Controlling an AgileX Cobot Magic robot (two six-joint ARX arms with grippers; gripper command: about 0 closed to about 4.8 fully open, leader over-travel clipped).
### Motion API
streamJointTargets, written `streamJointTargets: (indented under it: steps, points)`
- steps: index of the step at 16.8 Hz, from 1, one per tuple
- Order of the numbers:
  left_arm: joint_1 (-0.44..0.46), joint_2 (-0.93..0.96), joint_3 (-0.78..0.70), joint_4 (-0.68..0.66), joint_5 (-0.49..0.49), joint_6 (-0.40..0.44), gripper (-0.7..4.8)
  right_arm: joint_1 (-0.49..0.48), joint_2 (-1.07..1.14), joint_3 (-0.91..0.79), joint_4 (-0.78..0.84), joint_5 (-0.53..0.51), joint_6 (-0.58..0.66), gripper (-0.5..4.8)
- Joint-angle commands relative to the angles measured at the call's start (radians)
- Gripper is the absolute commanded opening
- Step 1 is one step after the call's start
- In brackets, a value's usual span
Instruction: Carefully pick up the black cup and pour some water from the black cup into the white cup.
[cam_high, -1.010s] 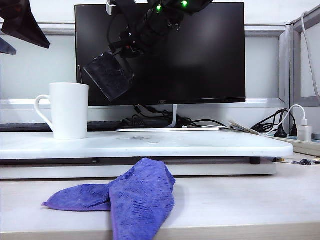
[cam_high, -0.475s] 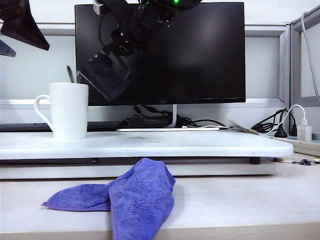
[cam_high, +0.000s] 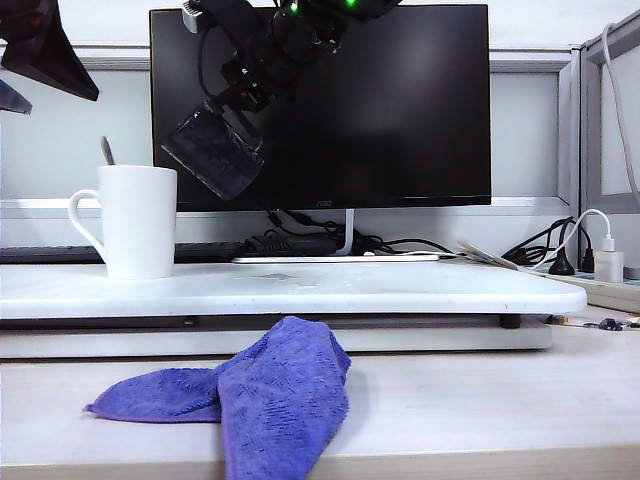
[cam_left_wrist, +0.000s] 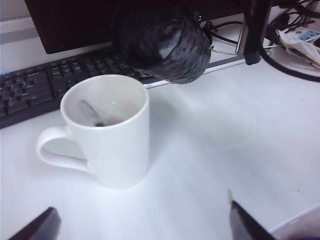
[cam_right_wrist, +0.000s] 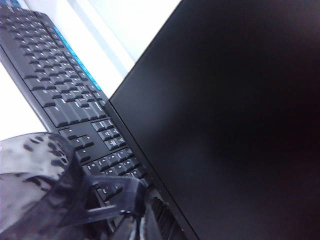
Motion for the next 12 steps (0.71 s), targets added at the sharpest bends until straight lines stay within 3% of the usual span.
streamJointTargets:
  steps: [1,12]
  points:
    - [-0.001,-0.004,0.001,0.009,0.001,0.004,4.79,0.003,-0.013,0.011,0.055,0.019,-0.040,-0.07]
    - [-0.001,-0.004,0.001,0.005,0.001,0.004,4.79,0.003,-0.013,0.011,0.069,0.016,-0.151,-0.07]
